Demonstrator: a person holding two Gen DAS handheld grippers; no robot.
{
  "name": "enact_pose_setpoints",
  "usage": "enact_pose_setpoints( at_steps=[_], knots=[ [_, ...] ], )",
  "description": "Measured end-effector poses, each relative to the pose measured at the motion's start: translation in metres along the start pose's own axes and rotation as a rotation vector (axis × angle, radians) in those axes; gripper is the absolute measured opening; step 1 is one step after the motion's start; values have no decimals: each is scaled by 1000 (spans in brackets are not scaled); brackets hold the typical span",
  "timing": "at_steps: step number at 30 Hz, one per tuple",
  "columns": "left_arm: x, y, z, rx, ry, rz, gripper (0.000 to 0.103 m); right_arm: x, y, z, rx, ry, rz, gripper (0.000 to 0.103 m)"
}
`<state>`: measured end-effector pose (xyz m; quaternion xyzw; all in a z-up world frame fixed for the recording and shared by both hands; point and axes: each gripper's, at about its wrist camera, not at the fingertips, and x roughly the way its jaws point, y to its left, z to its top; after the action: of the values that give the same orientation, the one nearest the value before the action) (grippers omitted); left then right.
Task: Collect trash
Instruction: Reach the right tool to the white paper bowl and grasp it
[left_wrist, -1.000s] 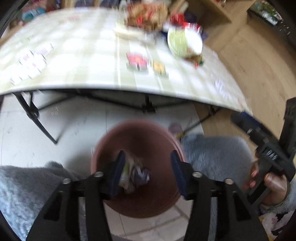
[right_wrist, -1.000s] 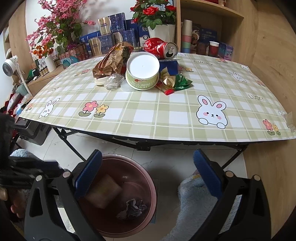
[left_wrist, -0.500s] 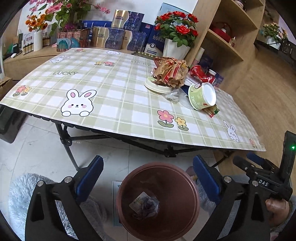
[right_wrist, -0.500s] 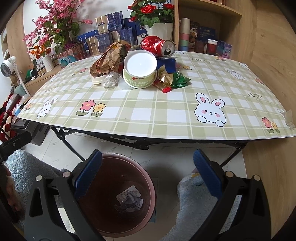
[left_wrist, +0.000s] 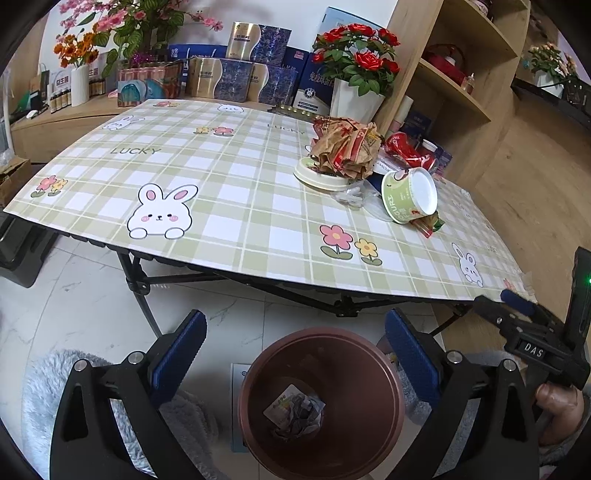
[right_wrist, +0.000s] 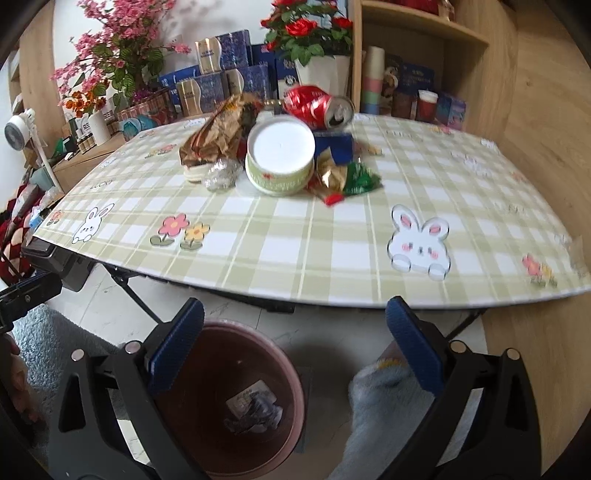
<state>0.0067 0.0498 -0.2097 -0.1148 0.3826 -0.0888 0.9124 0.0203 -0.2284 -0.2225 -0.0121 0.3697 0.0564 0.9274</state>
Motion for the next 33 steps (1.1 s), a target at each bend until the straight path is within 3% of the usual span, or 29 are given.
enact_pose_setpoints(
  at_steps=[6, 10, 13, 19, 22, 25, 33],
  knots=[
    [2, 0, 14, 29, -14, 24, 95, 7, 2, 29, -107, -47, 10, 97],
    [6, 0, 26, 70, -36, 31, 95, 17, 12, 46, -222, -95, -32, 97],
    [11, 1, 37, 82, -44, 25, 95, 29, 16, 54, -256, -94, 1, 97],
    [26, 3, 57, 85, -58, 28, 95, 49, 12, 71, -228, -142, 62, 97],
    [37, 3, 65, 91, -65, 32, 95, 68, 10, 82, -210, -108, 76, 97],
    [50, 3, 72, 97, -59, 37, 95, 85, 10, 92, -210, -94, 27, 97],
    [75, -7, 89, 110, -52, 30, 95, 115, 10, 121, -177, -103, 75, 97]
  ],
)
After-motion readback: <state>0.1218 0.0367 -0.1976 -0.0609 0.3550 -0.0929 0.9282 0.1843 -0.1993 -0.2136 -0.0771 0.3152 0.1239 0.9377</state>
